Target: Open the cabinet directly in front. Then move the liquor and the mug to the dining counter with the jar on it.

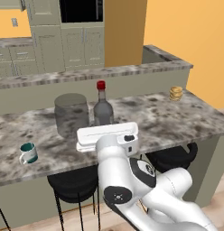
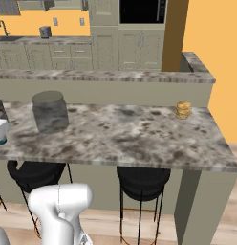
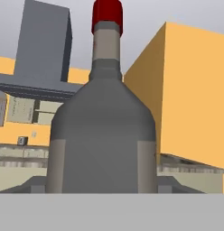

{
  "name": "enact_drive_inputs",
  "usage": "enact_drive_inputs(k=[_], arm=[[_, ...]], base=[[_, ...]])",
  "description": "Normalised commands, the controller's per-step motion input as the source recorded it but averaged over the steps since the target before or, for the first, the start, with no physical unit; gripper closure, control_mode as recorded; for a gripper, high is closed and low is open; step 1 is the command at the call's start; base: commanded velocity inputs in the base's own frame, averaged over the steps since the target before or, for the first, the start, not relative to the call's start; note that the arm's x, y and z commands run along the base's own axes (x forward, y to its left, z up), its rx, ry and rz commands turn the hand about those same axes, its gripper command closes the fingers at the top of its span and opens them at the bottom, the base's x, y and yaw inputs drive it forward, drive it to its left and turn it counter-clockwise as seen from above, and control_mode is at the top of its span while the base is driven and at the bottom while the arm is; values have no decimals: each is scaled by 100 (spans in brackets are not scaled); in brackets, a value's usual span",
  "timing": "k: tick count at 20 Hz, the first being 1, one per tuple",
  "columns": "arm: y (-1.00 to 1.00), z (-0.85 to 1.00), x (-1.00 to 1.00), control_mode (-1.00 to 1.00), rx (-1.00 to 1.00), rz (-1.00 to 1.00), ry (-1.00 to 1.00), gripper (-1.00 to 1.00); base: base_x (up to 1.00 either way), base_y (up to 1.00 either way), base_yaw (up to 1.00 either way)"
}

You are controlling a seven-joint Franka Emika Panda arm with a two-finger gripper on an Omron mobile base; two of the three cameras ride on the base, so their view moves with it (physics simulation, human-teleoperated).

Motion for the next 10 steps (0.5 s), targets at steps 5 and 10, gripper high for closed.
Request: enact_drive_inputs(k=[5, 10], arm=[[-56, 0, 65, -100, 15, 0, 44, 100], [-50, -20, 17, -100, 8, 4, 40, 100]], base=[[0, 0, 0], [0, 0, 0]])
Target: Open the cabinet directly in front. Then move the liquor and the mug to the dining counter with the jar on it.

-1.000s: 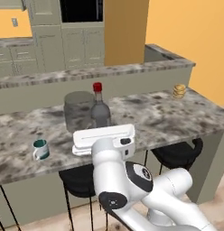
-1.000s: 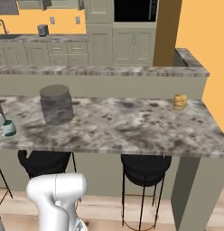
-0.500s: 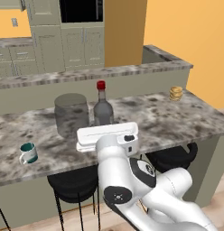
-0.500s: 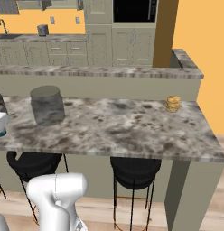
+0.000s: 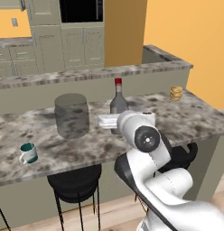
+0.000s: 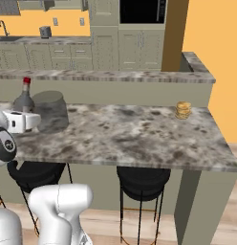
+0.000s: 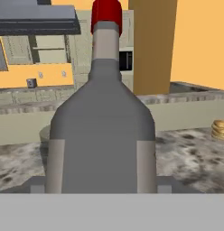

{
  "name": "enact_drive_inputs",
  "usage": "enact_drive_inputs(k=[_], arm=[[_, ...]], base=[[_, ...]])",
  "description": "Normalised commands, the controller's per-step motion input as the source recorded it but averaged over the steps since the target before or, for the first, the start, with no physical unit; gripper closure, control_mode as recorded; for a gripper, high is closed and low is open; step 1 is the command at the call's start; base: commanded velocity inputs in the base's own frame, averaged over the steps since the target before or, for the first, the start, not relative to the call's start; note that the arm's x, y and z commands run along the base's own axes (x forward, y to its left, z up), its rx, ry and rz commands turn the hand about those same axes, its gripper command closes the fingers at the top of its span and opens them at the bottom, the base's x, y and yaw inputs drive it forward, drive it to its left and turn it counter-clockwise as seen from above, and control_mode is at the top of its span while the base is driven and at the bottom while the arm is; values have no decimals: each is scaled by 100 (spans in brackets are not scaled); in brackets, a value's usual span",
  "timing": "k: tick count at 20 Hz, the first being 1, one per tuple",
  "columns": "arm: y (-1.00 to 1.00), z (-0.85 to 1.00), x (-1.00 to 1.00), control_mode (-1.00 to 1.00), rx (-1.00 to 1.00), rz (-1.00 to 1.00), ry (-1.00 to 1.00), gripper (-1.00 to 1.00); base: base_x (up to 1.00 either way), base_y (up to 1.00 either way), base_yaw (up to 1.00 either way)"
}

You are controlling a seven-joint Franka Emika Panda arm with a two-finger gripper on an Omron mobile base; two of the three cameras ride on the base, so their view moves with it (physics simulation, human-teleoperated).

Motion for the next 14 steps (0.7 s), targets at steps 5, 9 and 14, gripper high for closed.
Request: enact_drive_inputs(k=[5, 9, 14], arm=[[0, -36, 0, -100, -1, 0, 7, 100], [0, -61, 0, -100, -5, 0, 17, 100], [-6, -33, 28, -100, -1, 0, -2, 100]], base=[[0, 0, 0], [0, 0, 0], [0, 0, 0]])
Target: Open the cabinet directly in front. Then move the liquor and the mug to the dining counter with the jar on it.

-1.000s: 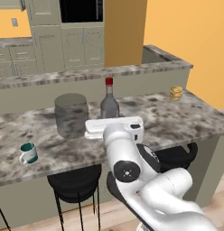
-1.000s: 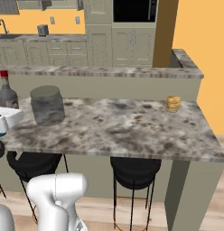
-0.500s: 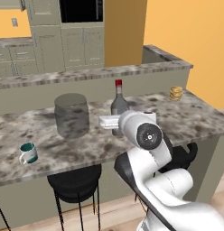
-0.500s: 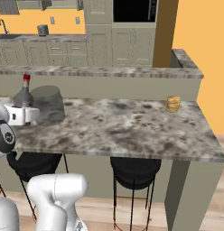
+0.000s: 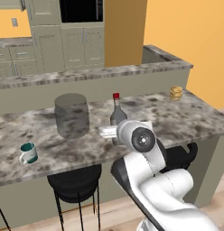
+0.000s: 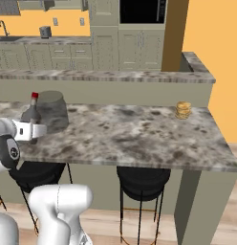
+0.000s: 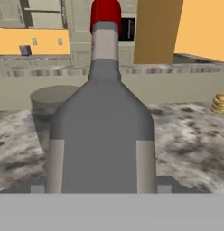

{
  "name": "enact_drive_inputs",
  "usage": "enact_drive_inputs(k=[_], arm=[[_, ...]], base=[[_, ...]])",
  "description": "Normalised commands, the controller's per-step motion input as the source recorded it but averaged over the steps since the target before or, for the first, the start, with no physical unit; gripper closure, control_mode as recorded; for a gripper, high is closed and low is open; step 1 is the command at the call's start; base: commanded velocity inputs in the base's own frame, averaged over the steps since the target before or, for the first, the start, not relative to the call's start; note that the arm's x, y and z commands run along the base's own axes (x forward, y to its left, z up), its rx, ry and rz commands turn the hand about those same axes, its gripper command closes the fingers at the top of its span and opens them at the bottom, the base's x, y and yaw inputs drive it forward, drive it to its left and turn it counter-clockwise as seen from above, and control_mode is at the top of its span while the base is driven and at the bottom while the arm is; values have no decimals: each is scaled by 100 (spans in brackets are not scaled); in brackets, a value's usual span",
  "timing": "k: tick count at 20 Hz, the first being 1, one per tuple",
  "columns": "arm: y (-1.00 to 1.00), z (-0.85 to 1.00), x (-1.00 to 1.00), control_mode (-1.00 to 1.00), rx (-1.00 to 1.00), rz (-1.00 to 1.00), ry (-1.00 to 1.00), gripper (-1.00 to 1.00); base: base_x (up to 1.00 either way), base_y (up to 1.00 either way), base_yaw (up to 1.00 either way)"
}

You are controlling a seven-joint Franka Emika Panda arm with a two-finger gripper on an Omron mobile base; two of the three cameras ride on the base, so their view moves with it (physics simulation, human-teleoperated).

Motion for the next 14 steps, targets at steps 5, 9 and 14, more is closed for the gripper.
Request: enact_drive_inputs(k=[5, 9, 14], arm=[[-4, -58, 83, -100, 0, 2, -25, 100], [-9, -66, 99, -100, 0, 3, -27, 100], [-11, -35, 68, -100, 0, 6, -12, 100]], base=[[0, 0, 0], [0, 0, 0], [0, 0, 0]])
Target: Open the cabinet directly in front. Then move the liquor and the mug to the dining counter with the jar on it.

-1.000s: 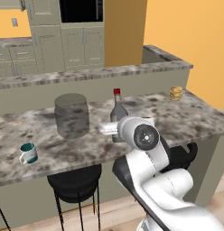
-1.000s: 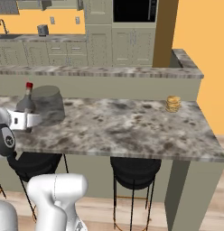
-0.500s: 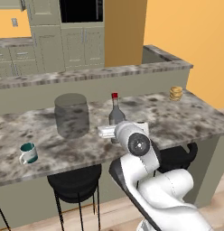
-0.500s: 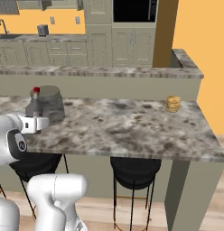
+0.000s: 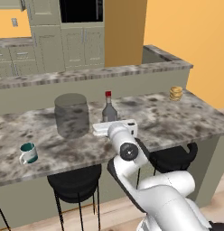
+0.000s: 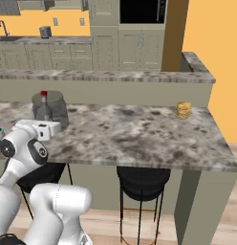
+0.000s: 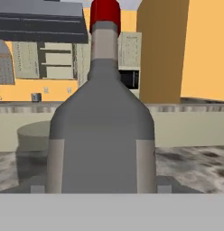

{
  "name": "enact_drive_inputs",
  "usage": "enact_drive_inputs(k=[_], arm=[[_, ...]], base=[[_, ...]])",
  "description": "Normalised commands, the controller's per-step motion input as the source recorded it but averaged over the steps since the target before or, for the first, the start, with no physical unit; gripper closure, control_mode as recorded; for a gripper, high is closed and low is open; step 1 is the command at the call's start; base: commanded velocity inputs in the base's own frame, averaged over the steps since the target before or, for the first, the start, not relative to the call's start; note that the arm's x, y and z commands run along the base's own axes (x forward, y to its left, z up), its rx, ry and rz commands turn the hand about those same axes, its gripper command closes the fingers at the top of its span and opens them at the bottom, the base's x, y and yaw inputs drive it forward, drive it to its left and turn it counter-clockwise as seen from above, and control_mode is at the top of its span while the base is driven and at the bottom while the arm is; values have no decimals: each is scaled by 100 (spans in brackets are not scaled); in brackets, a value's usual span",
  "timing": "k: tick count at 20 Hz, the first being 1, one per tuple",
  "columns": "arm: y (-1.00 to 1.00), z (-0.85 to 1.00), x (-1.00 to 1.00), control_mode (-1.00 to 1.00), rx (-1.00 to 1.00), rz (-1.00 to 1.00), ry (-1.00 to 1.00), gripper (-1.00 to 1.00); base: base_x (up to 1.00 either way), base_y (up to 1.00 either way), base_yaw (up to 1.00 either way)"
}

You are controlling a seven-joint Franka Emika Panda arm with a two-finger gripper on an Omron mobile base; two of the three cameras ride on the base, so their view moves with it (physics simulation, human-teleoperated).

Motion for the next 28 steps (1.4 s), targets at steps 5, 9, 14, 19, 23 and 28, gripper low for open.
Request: enact_drive_inputs(k=[5, 9, 14, 19, 23, 28], arm=[[-22, -27, 3, -100, 0, 4, -6, 100], [-63, -19, 25, -100, 7, 4, -10, 100], [-52, -19, 64, -100, 7, 2, -1, 100], [-4, -26, 94, -100, 0, 0, 0, 100], [-2, -16, 16, -100, 0, 0, -20, 100], [0, -24, 0, -100, 0, 1, -31, 100]], base=[[0, 0, 0], [0, 0, 0], [0, 0, 0], [0, 0, 0], [0, 0, 0], [0, 0, 0]])
